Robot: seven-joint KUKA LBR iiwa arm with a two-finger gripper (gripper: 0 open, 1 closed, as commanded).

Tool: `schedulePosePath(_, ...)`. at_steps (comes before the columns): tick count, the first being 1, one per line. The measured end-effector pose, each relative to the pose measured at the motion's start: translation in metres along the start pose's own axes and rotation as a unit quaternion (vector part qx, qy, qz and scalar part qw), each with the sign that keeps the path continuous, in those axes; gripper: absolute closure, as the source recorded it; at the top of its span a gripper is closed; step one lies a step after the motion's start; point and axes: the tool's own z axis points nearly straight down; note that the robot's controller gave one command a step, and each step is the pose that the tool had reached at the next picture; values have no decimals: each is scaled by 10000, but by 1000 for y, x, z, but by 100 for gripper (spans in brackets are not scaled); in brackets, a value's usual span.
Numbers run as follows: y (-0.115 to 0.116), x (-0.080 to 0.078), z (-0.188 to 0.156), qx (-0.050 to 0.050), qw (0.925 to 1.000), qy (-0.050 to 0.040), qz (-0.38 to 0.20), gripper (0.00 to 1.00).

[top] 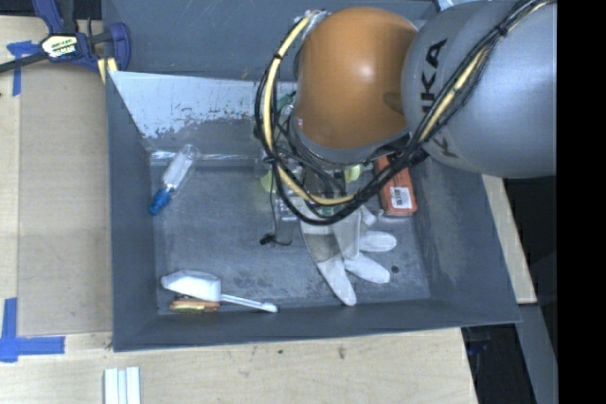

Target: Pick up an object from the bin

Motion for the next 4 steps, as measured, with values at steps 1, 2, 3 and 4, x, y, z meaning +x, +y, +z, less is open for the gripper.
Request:
schedulePosePath(1, -1, -2, -5, -7, 10000, -41, 13, 0)
schedulePosePath(2, -12, -13, -54, -2, 10000, -17, 83, 0)
schedulePosePath(3, -26, -38, -39, -15, 9999, -115, 15, 0)
schedulePosePath(4, -82, -34, 33, 2, 9998, -34, -204, 0)
